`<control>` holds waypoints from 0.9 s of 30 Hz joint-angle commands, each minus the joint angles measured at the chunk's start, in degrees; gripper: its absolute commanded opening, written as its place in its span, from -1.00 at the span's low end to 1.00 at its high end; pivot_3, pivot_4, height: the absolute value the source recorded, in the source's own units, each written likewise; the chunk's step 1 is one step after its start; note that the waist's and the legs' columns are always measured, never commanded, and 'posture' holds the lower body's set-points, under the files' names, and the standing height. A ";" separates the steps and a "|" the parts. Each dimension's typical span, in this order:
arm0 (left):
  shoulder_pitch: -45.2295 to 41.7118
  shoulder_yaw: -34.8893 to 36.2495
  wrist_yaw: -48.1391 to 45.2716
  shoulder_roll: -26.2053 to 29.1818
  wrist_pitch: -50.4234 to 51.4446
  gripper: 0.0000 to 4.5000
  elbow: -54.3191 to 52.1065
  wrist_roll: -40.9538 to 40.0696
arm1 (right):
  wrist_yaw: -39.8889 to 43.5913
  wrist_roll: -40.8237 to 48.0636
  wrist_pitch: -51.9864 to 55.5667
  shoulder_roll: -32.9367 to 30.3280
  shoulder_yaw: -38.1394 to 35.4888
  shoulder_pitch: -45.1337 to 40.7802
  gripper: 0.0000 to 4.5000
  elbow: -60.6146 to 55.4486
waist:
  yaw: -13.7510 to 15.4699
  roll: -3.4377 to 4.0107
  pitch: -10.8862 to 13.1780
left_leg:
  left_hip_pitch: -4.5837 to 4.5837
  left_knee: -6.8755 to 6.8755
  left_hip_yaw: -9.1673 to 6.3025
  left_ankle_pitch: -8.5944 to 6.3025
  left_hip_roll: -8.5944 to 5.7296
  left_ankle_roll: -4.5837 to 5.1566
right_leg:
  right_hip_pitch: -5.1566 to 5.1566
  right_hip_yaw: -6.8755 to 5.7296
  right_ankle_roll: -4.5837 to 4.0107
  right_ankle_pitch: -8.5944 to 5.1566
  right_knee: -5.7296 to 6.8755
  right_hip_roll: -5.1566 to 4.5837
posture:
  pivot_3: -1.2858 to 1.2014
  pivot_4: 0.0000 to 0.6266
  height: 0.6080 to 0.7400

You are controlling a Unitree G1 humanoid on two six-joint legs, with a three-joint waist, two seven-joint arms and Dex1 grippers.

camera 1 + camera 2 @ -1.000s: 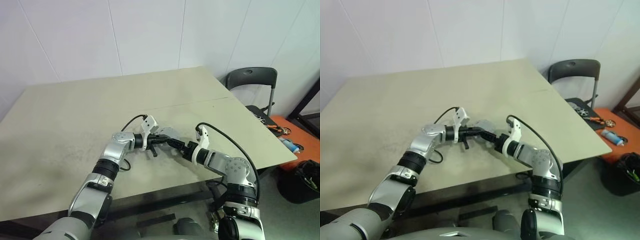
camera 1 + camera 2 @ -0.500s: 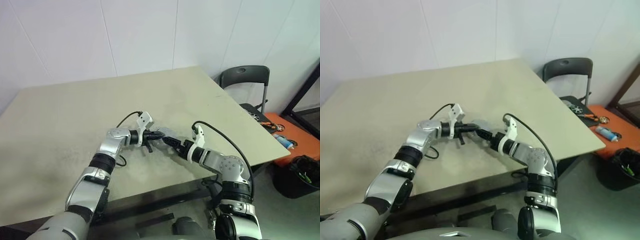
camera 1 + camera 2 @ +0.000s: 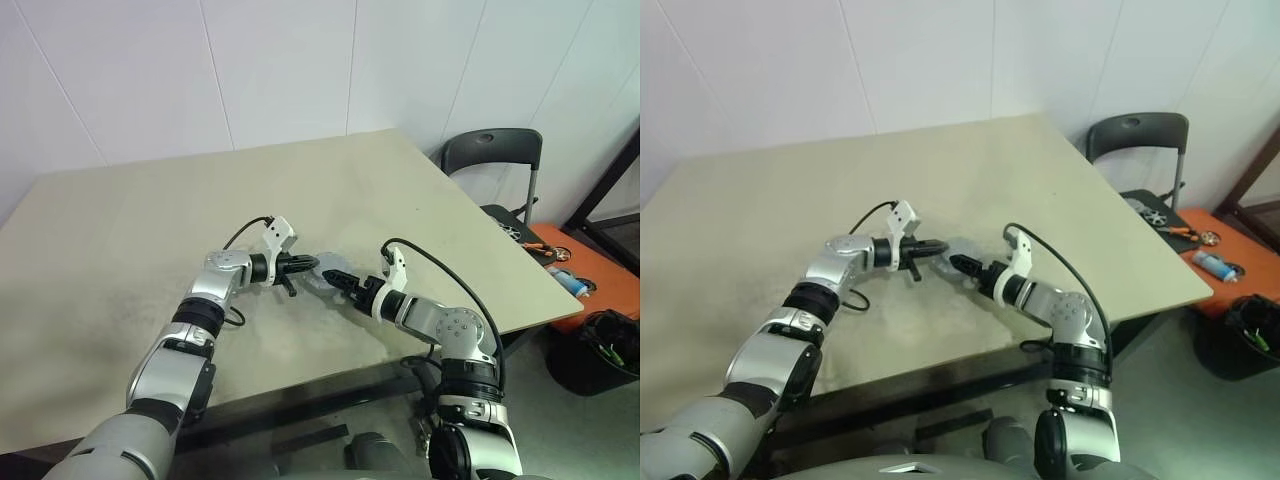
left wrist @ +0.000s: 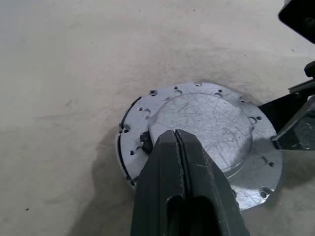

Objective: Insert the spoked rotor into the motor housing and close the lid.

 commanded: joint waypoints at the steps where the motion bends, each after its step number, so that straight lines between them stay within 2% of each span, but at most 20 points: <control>1: 0.42 -0.04 -0.32 -0.21 -0.34 -1.00 -0.64 0.35 | -3.22 -1.98 -0.72 0.37 0.20 1.77 0.98 2.26 | 0.06 0.00 0.00 | 0.00 0.00 0.00 0.00 0.00 0.00 | 0.00 0.00 0.00 0.00 0.00 0.00 | 0.03 -1.00 1.00; 5: 0.77 0.09 0.06 -0.28 -0.79 -1.00 -0.04 0.67 | -4.88 -1.75 -1.86 1.66 -0.75 1.96 0.98 2.39 | 0.09 -0.01 0.00 | 0.01 0.00 0.00 0.00 0.00 0.00 | 0.06 0.00 -0.04 -0.02 -0.01 0.00 | 0.03 -1.00 1.00; 6: 0.87 0.12 0.06 -0.27 -0.82 -1.00 -0.02 0.71 | -5.60 -1.25 -2.44 2.33 -1.72 1.65 0.91 2.68 | 0.07 -0.01 0.00 | 0.01 0.00 0.00 0.00 0.00 0.00 | 0.10 0.00 -0.14 -0.08 -0.01 0.00 | 0.03 -1.00 1.00; 8: 1.13 0.12 0.02 -0.22 -0.73 -1.00 -0.31 0.75 | -6.70 0.00 -3.55 3.63 -3.66 0.63 0.73 3.19 | 0.07 0.00 0.00 | 0.01 0.00 0.00 0.00 0.00 0.00 | 0.14 0.00 -0.15 -0.08 -0.01 0.00 | 0.03 -1.00 1.00; 13: 1.40 0.24 -0.10 -0.16 -0.56 -1.00 -0.72 0.81 | -7.72 1.42 -4.26 5.01 -4.28 -1.57 0.03 4.61 | 0.00 0.14 0.06 | 0.02 -0.01 0.00 0.00 0.00 0.00 | 0.07 0.00 -0.14 -0.08 0.00 0.00 | 0.03 -1.00 1.00; 15: 1.35 0.32 0.03 -0.21 -0.75 -1.00 -0.46 0.89 | -7.88 1.22 -4.81 5.42 -3.69 -2.29 -0.09 5.76 | 0.08 0.15 0.05 | 0.01 -0.08 -0.01 0.00 0.00 0.00 | 0.06 -0.01 -0.13 -0.07 0.00 0.00 | 0.03 -1.00 1.00; 27: 1.97 0.46 0.35 -0.36 -0.35 -1.00 -1.55 1.07 | -8.29 2.15 -5.46 6.28 -2.82 -2.84 -0.12 7.81 | -0.37 0.18 0.06 | 0.01 -0.16 -0.02 -0.01 0.01 0.01 | -0.05 0.00 -0.01 0.01 0.05 0.02 | 0.03 -1.00 1.00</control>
